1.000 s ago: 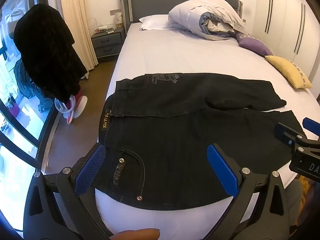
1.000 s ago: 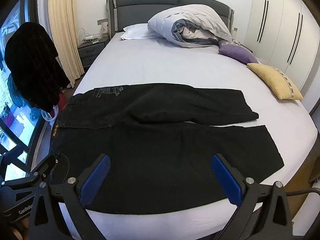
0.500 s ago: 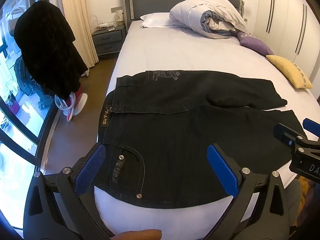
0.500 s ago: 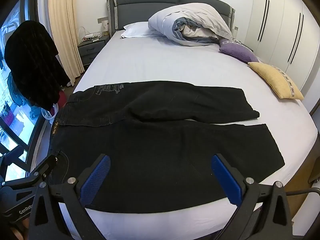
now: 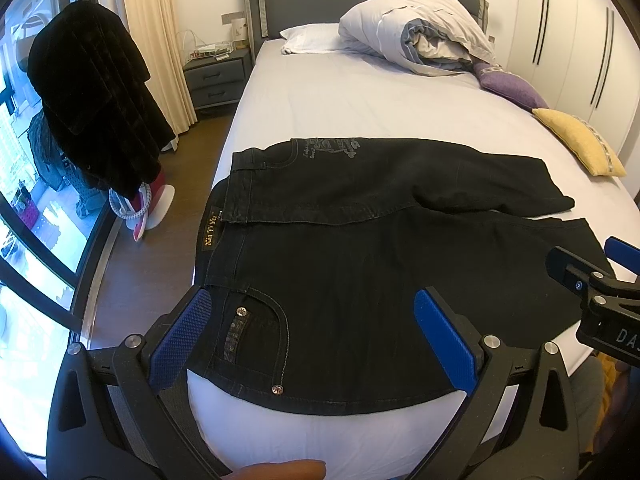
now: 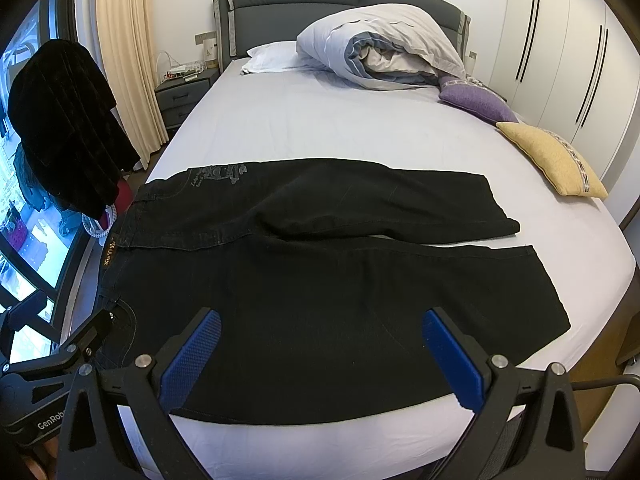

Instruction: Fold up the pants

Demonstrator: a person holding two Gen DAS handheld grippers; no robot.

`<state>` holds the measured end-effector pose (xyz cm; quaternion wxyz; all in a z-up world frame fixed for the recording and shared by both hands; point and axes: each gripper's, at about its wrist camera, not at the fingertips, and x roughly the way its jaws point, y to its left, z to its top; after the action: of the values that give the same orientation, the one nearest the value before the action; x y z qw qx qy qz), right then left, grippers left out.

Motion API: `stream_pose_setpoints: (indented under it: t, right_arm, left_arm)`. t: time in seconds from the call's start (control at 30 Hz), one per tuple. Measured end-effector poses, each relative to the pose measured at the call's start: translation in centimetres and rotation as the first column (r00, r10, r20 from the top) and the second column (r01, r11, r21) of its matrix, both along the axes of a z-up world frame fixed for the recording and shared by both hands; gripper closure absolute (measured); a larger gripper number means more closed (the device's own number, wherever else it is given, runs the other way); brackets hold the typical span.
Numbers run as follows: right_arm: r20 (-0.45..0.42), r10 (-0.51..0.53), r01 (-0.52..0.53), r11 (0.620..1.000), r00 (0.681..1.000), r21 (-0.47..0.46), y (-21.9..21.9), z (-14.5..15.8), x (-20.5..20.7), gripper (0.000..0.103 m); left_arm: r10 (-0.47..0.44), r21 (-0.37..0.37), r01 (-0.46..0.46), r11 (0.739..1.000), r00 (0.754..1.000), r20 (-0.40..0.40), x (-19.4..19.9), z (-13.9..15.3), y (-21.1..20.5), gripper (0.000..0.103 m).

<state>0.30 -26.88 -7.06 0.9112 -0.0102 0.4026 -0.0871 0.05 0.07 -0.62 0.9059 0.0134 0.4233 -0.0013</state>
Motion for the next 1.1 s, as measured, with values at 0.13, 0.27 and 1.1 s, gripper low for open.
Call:
stream_pose_setpoints:
  t: [0.13,0.27,1.1]
  right_arm:
    - [-0.001,0.000,0.000,1.000,1.000,-0.001,0.02,0.01,0.04,0.000]
    - [-0.002,-0.001,0.001,1.000,1.000,-0.001,-0.02,0.05,0.06,0.000]
    - [-0.007,0.001,-0.001,1.000,1.000,-0.002,-0.06,-0.39,-0.15,0.000]
  left_arm:
    - [0.001,-0.001,-0.001,1.000,1.000,-0.002,-0.20,-0.12,-0.06,0.000]
    - [0.001,-0.001,-0.001,1.000,1.000,-0.002,-0.23,-0.14,-0.04,0.000]
    - [0.002,-0.002,-0.002,1.000,1.000,-0.003,-0.23,-0.19,-0.07,0.000]
